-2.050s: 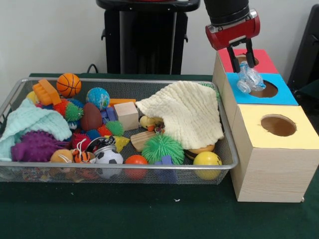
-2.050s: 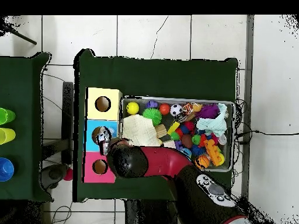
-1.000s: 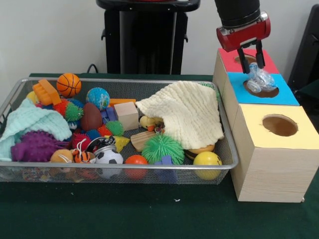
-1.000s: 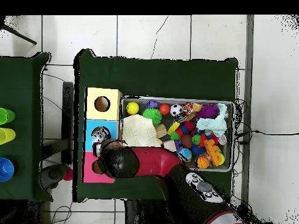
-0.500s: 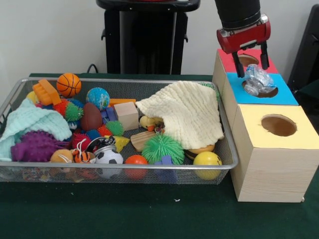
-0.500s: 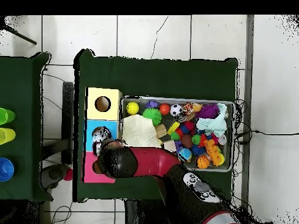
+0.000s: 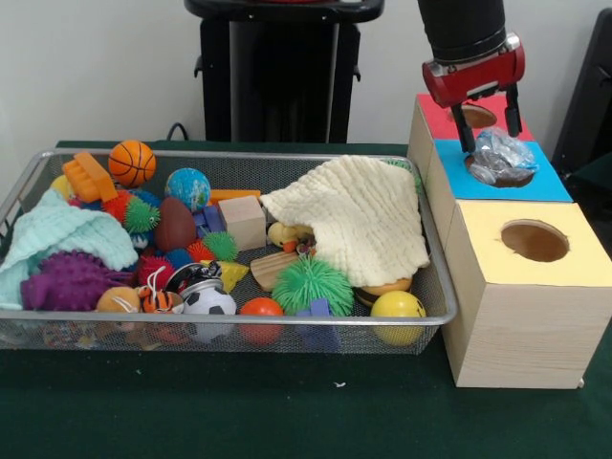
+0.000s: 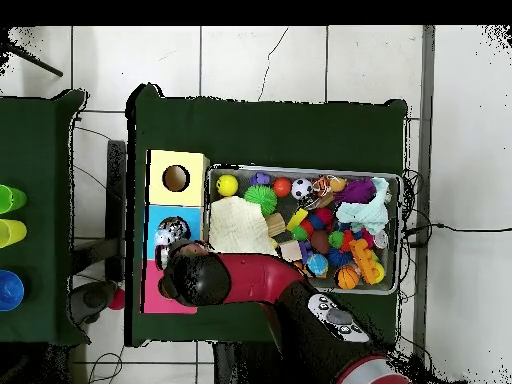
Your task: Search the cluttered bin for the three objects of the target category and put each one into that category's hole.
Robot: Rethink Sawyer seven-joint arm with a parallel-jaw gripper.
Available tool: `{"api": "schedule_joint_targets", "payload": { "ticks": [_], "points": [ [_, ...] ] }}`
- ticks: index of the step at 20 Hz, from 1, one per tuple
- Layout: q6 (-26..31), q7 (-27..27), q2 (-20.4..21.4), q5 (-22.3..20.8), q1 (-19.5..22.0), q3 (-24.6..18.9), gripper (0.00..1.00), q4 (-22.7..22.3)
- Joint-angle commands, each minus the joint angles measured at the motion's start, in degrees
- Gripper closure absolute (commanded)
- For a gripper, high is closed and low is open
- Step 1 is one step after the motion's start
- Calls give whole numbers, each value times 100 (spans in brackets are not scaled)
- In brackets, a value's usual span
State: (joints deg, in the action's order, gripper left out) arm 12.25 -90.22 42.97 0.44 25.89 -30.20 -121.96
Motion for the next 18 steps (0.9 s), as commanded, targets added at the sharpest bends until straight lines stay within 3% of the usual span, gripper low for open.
{"api": "schedule_joint_targets", "payload": {
  "ticks": [1, 4, 11, 18],
  "points": [
    [-228, -1056, -163, 145, 57, 175, 0, 243],
    [-152, -1002, -97, 103, 27, 233, 0, 264],
    [348, -751, 164, -106, -352, 830, 0, 563],
    [576, -681, 293, -2, -412, 880, 0, 621]
  ]
}}
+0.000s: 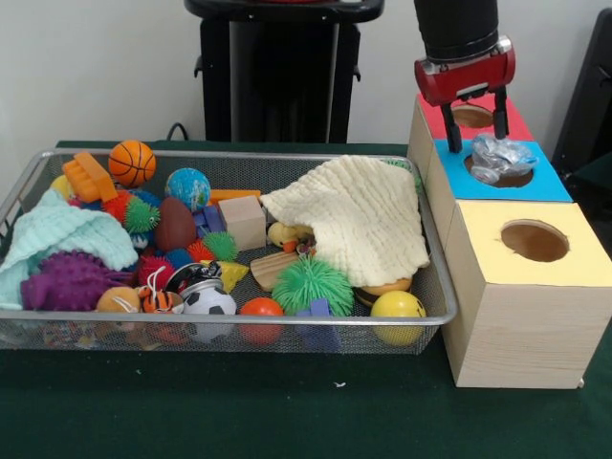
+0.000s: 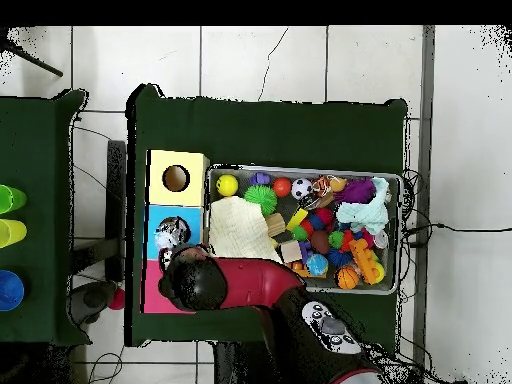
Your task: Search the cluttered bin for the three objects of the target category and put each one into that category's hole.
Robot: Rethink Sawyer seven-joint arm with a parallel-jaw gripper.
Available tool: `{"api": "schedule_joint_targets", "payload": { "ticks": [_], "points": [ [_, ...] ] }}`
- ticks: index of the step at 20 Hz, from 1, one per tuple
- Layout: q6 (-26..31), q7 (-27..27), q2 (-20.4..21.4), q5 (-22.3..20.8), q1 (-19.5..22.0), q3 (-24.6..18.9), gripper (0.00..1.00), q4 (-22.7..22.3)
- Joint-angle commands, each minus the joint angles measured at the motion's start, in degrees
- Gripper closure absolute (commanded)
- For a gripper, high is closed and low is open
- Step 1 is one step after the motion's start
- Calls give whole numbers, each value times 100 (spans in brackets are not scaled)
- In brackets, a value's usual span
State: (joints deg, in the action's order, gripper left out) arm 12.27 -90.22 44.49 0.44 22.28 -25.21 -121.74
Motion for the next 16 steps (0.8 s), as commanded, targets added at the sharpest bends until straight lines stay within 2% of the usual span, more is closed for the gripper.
{"api": "schedule_joint_targets", "payload": {
  "ticks": [1, 6, 16],
  "points": [
    [641, -673, 185, 8, -59, 392, 0, 592],
    [851, -732, 331, 136, -30, 371, 0, 553],
    [1617, -1061, 683, 802, 125, 76, 0, 529]
  ]
}}
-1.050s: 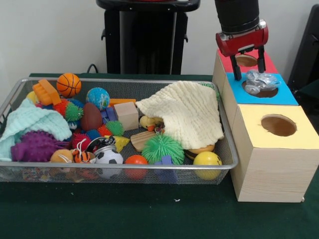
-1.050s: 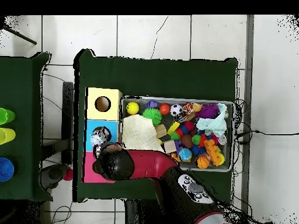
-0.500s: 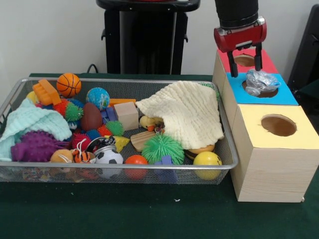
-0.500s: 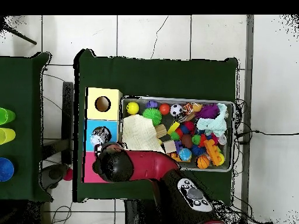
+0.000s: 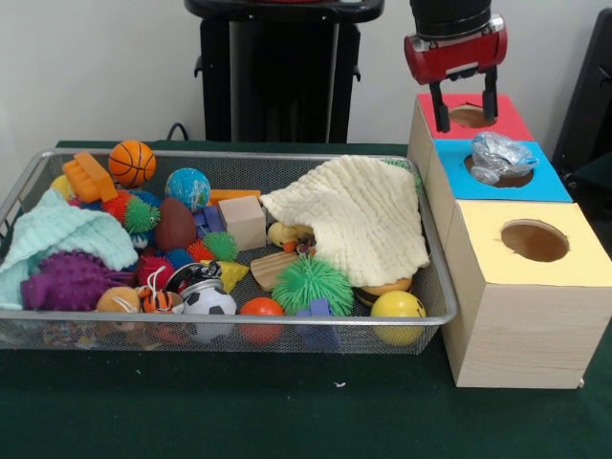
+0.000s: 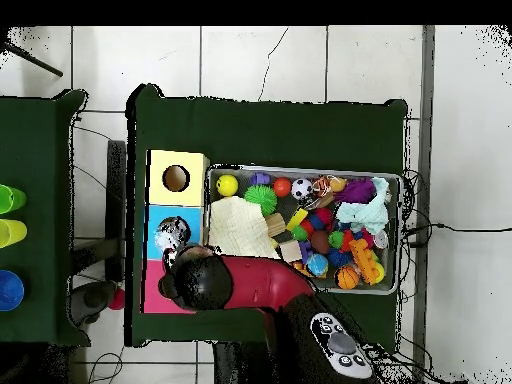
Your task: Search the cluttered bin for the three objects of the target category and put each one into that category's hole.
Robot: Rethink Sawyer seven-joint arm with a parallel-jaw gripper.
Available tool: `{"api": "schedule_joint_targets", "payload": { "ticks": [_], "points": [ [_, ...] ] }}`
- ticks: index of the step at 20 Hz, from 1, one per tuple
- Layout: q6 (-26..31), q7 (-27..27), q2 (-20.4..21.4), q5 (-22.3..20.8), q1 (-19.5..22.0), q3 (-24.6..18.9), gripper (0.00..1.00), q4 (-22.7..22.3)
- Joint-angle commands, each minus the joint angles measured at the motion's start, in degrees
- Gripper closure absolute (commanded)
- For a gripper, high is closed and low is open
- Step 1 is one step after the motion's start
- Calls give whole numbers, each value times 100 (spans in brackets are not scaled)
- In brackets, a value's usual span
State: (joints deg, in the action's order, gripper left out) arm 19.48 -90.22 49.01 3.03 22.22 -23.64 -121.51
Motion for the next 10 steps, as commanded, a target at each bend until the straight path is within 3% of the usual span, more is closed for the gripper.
{"api": "schedule_joint_targets", "payload": {
  "ticks": [1, 10],
  "points": [
    [1001, -1070, 271, 580, 98, -48, 0, 542],
    [646, -1132, 239, 777, 26, 10, 0, 487]
  ]
}}
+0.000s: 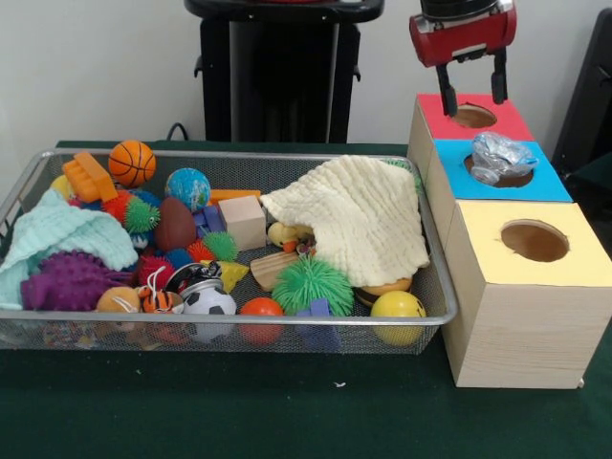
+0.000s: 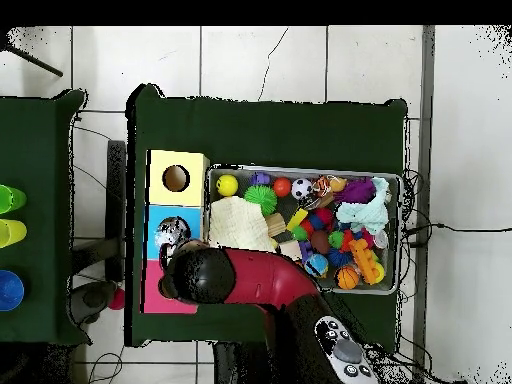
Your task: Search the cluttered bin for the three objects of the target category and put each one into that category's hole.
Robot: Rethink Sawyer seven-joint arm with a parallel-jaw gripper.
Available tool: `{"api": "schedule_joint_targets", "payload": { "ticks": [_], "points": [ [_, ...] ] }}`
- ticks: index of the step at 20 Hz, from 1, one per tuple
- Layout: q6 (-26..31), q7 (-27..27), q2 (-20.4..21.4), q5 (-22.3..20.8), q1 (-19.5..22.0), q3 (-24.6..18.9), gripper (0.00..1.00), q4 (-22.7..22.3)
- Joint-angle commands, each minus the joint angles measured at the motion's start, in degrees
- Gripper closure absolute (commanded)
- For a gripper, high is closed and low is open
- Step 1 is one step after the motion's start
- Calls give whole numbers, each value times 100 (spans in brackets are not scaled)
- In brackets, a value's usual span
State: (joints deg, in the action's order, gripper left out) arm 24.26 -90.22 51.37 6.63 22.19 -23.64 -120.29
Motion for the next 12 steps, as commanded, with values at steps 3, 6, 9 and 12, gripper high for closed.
{"api": "schedule_joint_targets", "payload": {
  "ticks": [3, 6, 9, 12],
  "points": [
    [30, -1069, -23, 393, 11, 6, 0, 376],
    [-234, -1102, -71, 411, 2, -5, 100, 338],
    [-451, -1176, -140, 457, 12, -27, 100, 278],
    [-549, -1210, -171, 461, -29, 1, 100, 297]
  ]
}}
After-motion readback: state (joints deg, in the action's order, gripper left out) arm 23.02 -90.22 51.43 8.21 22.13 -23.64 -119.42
